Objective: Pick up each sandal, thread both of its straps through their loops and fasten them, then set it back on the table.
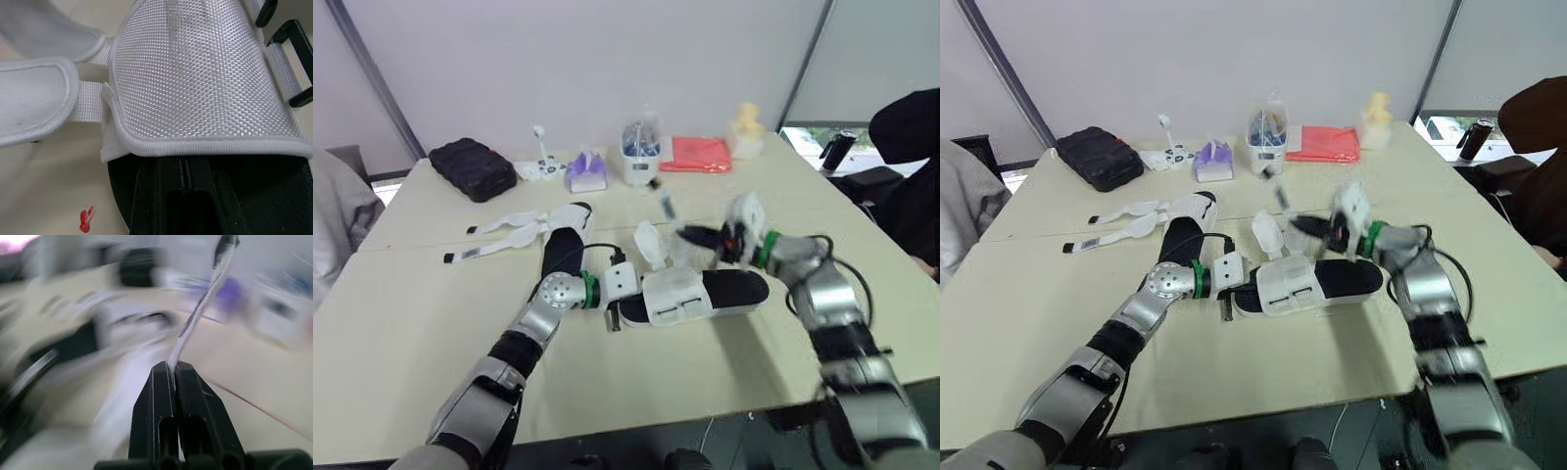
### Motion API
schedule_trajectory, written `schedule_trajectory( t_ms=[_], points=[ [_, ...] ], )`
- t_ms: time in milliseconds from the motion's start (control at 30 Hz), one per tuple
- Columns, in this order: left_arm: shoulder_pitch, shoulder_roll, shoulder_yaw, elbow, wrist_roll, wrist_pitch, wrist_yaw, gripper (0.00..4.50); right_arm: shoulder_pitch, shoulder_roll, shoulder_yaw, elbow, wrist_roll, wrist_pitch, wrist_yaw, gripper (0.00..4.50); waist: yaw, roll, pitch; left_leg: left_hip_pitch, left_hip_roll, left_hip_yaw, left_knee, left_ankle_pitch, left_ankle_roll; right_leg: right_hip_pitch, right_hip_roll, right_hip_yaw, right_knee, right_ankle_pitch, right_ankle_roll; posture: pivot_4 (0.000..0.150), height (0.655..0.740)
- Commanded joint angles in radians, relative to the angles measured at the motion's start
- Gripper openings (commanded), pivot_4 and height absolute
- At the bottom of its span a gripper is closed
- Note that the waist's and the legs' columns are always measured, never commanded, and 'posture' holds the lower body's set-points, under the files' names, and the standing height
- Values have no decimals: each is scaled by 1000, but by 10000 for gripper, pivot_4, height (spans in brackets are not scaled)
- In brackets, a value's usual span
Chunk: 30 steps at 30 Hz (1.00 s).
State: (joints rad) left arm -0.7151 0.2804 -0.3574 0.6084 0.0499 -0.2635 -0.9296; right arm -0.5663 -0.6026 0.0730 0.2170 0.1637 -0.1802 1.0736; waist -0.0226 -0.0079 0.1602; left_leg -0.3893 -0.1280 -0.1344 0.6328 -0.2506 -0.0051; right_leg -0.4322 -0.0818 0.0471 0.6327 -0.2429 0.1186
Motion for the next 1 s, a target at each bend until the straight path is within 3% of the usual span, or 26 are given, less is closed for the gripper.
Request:
schedule_trajectory(
  t_ms=[33,200,333,433,600,667,733,800,867,933,1000],
  points=[
    [47,19,-14,13,24,27,-25,0,32,-59,21,-15,-81,-463,60,848,-10,0,0,2,0,2,0,0,0,1,0,0,0,1,1,1500,7400],
    [70,20,-3,-9,22,46,-24,0,-17,-71,0,163,-188,-915,-49,848,-16,-1,0,20,1,2,-2,-4,6,19,1,0,-2,2,2,1500,7400],
    [86,16,-6,-43,24,66,-27,0,-5,-122,31,258,-248,-1153,-110,848,-4,-1,0,21,2,2,-2,-4,7,20,1,0,-3,1,2,1500,7400],
    [88,17,-4,-48,24,72,-29,0,4,-155,63,290,-274,-1203,-149,9568,7,-1,0,20,1,2,-2,-3,6,19,1,0,-3,1,2,1500,7400],
    [95,-3,13,-69,-6,106,-30,0,135,-201,-27,293,-419,-1191,-259,34310,16,-1,0,20,1,2,-2,-4,6,20,2,1,-3,1,2,1500,7400],
    [95,-3,19,-74,-10,113,-29,0,208,-220,-66,285,-470,-1179,-311,34310,26,-1,0,20,1,1,-2,-4,6,20,2,1,-3,1,2,1500,7400],
    [94,1,24,-76,-11,115,-27,0,277,-228,-104,290,-453,-1028,-365,34310,31,-1,0,19,1,2,-2,-4,6,19,2,1,-3,1,2,1500,7400],
    [91,3,28,-81,-13,122,-25,0,351,-221,-131,250,-310,-744,-344,34310,31,-1,0,20,1,2,-1,-4,6,20,2,2,-3,1,1,1500,7400],
    [91,5,34,-90,-18,133,-27,0,423,-197,-158,87,-99,-367,-297,34310,32,-1,0,20,1,2,-1,-4,7,21,1,2,-3,1,1,1500,7400],
    [100,17,43,-137,-45,181,-57,0,487,-275,-162,-249,396,238,-295,34310,31,1,0,19,2,2,-1,-4,7,20,0,2,-3,1,1,1500,7400],
    [107,29,44,-176,-60,216,-78,0,512,-393,-180,-462,826,694,-302,34310,27,4,-1,16,3,1,0,-5,8,17,-1,3,-3,1,1,1500,7400]
  ],
)
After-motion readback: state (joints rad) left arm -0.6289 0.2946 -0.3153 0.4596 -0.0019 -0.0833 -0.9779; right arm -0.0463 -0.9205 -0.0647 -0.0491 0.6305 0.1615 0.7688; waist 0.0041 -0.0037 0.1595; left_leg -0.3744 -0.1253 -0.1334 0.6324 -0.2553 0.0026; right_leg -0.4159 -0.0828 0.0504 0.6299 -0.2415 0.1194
